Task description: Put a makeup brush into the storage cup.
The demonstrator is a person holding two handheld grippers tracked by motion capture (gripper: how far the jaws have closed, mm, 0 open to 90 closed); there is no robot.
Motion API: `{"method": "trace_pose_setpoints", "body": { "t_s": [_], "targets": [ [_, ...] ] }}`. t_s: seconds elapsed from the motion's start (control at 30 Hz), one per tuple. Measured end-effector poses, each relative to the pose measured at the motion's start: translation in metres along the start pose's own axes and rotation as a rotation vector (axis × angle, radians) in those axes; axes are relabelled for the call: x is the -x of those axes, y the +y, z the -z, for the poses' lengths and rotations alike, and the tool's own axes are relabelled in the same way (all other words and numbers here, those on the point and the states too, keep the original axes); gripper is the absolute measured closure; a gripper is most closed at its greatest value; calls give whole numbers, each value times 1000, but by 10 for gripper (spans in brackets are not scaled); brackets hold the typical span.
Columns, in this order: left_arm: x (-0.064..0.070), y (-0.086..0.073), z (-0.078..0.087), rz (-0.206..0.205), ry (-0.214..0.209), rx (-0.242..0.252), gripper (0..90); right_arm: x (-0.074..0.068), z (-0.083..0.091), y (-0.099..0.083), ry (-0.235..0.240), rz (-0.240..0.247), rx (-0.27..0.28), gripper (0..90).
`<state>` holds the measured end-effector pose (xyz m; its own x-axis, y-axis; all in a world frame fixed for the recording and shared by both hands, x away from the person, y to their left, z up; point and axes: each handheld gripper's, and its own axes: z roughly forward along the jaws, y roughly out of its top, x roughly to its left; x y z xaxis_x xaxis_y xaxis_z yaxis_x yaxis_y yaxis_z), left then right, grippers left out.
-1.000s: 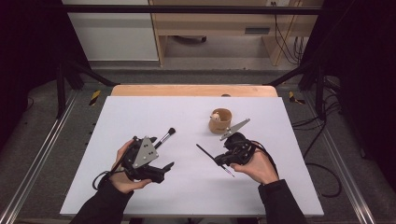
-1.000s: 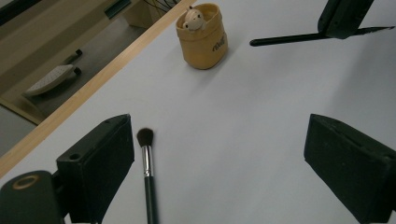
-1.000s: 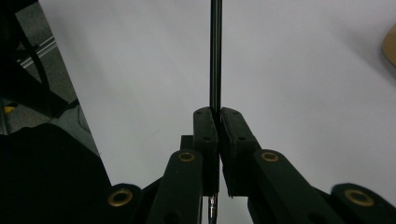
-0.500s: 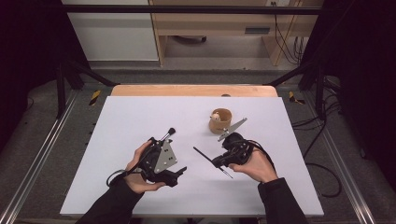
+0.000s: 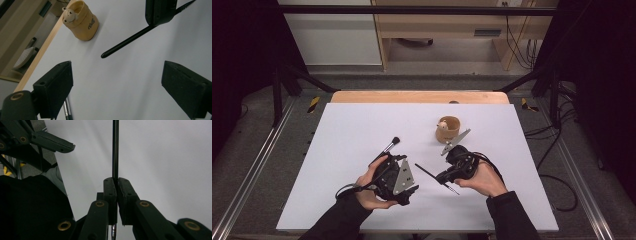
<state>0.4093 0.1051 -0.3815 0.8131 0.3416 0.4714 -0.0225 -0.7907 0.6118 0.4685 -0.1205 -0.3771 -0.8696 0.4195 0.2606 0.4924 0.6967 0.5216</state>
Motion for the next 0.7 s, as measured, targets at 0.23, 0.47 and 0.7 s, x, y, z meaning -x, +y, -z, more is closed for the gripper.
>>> {"method": "trace_pose_setpoints", "body": {
  "t_s": [0.23, 0.47, 0.7],
  "targets": [
    [6, 1, -3, -43, -15, -5, 96, -4, -7, 2, 21, 14, -25, 855],
    [14, 2, -7, -103, -24, -22, 113, -8, -15, 4, 45, 21, -55, 854],
    [18, 3, -10, -162, -27, -41, 155, -13, -20, 7, 71, 34, -78, 854]
  ]
}}
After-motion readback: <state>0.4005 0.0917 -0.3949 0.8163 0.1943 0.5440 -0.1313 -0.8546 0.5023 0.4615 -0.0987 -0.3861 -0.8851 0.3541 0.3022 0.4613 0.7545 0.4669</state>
